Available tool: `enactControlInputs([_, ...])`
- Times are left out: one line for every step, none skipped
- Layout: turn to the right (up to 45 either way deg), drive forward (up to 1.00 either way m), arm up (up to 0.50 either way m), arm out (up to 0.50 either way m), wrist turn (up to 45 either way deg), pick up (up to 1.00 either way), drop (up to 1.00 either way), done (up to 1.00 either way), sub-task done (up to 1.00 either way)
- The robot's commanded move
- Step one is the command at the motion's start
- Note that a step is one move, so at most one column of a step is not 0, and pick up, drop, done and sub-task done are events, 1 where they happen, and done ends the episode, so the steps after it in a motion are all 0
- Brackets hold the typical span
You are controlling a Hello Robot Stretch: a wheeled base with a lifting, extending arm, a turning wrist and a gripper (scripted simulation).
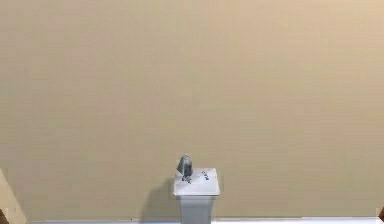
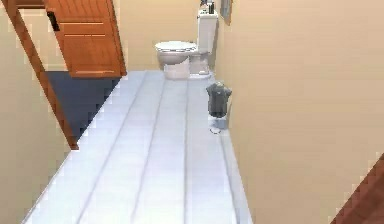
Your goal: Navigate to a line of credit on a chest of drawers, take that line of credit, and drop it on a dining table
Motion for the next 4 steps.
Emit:
enactControlInputs([45.0,0.00,0.00,0.00,0.0,0.00,0.00,0.00,0.00])
enactControlInputs([18.0,0.00,0.00,0.00,0.0,0.00,0.00,0.00,0.00])
enactControlInputs([0.0,1.00,0.00,0.00,0.0,0.00,0.00,0.00,0.00])
enactControlInputs([6.0,0.00,0.00,0.00,0.0,0.00,0.00,0.00,0.00])
